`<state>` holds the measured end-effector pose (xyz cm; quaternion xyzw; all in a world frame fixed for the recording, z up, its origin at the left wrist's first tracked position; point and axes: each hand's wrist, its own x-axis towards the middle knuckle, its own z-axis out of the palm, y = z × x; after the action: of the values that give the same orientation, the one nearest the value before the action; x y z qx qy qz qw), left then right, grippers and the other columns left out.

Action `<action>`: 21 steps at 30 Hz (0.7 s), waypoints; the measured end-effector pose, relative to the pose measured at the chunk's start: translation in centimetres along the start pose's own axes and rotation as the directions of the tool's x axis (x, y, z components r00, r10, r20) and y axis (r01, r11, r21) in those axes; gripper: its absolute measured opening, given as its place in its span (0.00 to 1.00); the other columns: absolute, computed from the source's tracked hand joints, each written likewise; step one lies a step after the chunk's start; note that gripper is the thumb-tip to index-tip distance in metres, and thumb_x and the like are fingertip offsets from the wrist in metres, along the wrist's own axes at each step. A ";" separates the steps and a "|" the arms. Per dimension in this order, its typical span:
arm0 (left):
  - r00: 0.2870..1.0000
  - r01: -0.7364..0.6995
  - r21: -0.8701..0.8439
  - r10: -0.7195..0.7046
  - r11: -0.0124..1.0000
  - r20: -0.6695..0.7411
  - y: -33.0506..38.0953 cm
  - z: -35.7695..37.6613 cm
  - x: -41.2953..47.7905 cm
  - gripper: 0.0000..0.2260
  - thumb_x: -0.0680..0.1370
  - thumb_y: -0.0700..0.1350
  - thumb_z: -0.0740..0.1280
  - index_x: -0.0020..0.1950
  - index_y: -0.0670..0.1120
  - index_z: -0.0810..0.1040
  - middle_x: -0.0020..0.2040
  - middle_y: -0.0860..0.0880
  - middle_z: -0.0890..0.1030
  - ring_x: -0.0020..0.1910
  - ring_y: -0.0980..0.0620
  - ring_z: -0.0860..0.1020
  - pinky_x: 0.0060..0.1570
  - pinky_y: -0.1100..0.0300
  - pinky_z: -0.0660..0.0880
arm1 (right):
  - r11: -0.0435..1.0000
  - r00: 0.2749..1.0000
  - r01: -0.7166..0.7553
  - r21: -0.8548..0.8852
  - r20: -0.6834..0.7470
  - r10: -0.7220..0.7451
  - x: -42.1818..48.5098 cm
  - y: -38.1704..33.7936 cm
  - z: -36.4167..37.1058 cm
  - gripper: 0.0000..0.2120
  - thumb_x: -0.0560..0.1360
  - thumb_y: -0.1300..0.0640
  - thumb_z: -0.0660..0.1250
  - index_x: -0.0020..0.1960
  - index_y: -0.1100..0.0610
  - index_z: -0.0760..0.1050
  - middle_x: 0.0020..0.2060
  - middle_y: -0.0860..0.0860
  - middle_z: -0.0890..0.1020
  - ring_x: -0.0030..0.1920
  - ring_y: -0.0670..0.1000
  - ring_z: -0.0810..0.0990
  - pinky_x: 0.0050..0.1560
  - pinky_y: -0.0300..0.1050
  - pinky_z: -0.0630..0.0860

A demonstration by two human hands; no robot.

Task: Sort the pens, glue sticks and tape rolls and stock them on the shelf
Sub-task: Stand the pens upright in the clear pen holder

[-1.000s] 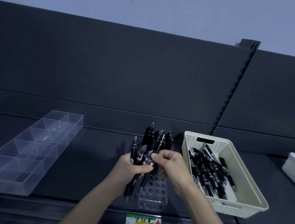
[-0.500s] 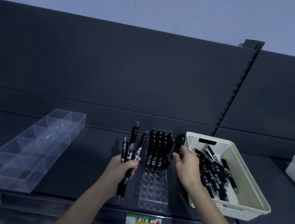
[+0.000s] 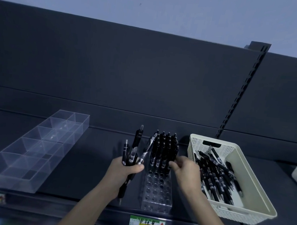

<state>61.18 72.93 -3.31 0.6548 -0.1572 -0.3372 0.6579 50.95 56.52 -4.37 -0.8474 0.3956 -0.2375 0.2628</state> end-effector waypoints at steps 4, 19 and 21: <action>1.000 -0.008 -0.010 0.008 1.000 0.015 0.1 0.1 -0.1 0.05 0.71 0.36 0.72 0.42 0.43 0.76 0.26 0.55 0.75 0.27 0.58 0.72 0.30 0.64 0.66 | 0.918 0.998 -0.031 0.396 -0.041 0.051 -1.6 -1.8 -0.8 0.07 0.72 0.56 0.70 0.37 0.58 0.78 0.33 0.51 0.82 0.36 0.51 0.79 0.42 0.46 0.76; 0.999 0.025 -0.025 -0.026 0.999 -0.042 -0.5 -1.8 0.1 0.08 0.76 0.43 0.67 0.39 0.42 0.73 0.31 0.45 0.75 0.24 0.52 0.68 0.24 0.62 0.64 | 0.888 0.999 0.045 0.457 -0.035 -0.032 -0.5 -4.2 -1.5 0.07 0.76 0.59 0.65 0.39 0.58 0.74 0.36 0.55 0.82 0.39 0.55 0.82 0.44 0.52 0.78; 0.999 0.006 -0.062 -0.009 0.998 -0.039 -0.6 -2.1 0.0 0.04 0.77 0.40 0.65 0.43 0.43 0.72 0.33 0.44 0.77 0.26 0.52 0.68 0.23 0.61 0.65 | 0.948 0.993 0.117 0.295 -0.027 -0.114 -0.7 -4.1 -0.8 0.05 0.76 0.58 0.65 0.42 0.58 0.74 0.36 0.54 0.82 0.38 0.53 0.80 0.44 0.49 0.76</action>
<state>62.37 74.56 -4.05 0.6413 -0.1315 -0.3314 0.6794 52.31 59.11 -1.38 -0.8191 0.3067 -0.3130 0.3702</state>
